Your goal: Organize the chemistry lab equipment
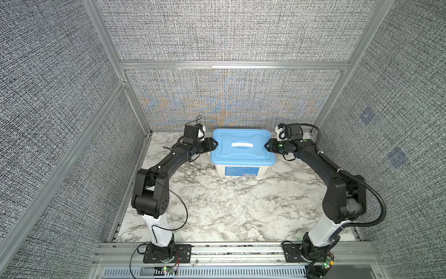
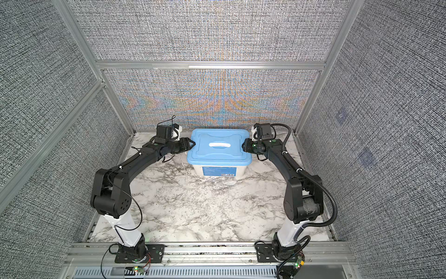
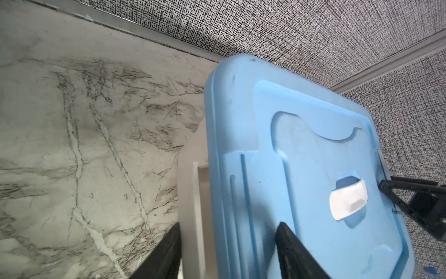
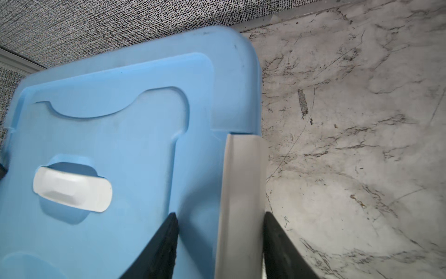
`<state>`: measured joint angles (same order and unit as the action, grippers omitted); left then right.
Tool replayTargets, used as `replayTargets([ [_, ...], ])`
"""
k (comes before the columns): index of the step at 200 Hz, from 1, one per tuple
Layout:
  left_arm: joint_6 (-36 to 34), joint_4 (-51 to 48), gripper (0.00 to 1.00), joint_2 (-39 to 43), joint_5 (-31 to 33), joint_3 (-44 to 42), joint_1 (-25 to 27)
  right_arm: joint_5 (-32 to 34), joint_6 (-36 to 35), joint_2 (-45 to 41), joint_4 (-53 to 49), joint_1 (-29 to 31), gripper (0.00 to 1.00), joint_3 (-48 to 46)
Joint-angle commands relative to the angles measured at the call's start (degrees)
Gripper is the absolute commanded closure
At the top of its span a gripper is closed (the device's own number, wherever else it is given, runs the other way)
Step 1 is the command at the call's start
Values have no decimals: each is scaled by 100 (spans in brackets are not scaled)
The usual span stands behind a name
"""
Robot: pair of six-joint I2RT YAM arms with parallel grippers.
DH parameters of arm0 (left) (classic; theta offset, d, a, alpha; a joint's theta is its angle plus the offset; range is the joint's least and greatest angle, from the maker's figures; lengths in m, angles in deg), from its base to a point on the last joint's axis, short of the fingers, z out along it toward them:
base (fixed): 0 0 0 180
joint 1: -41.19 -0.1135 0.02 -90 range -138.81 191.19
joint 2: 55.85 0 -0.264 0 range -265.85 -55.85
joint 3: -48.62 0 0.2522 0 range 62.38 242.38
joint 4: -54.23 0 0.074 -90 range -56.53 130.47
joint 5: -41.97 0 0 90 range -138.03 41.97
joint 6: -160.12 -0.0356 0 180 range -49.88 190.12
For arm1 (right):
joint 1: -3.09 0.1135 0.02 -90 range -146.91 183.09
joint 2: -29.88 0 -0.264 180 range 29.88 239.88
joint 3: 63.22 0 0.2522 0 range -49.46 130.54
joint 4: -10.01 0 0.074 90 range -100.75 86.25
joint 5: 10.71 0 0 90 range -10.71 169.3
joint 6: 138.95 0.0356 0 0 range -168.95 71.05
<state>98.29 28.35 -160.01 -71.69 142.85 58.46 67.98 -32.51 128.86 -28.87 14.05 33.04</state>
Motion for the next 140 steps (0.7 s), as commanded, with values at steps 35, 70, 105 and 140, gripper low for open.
replayTargets([
  [35,-373,-438,40,194,-297,-48,48,-31,-708,33,-546,322,49,33],
  [70,-428,-679,44,299,-79,20,48,-25,-739,99,-555,470,49,126],
  [105,-517,-839,47,351,110,28,58,-10,-714,170,-566,608,50,222],
  [140,-616,-1079,52,394,340,95,99,-60,-537,196,-593,756,50,350],
])
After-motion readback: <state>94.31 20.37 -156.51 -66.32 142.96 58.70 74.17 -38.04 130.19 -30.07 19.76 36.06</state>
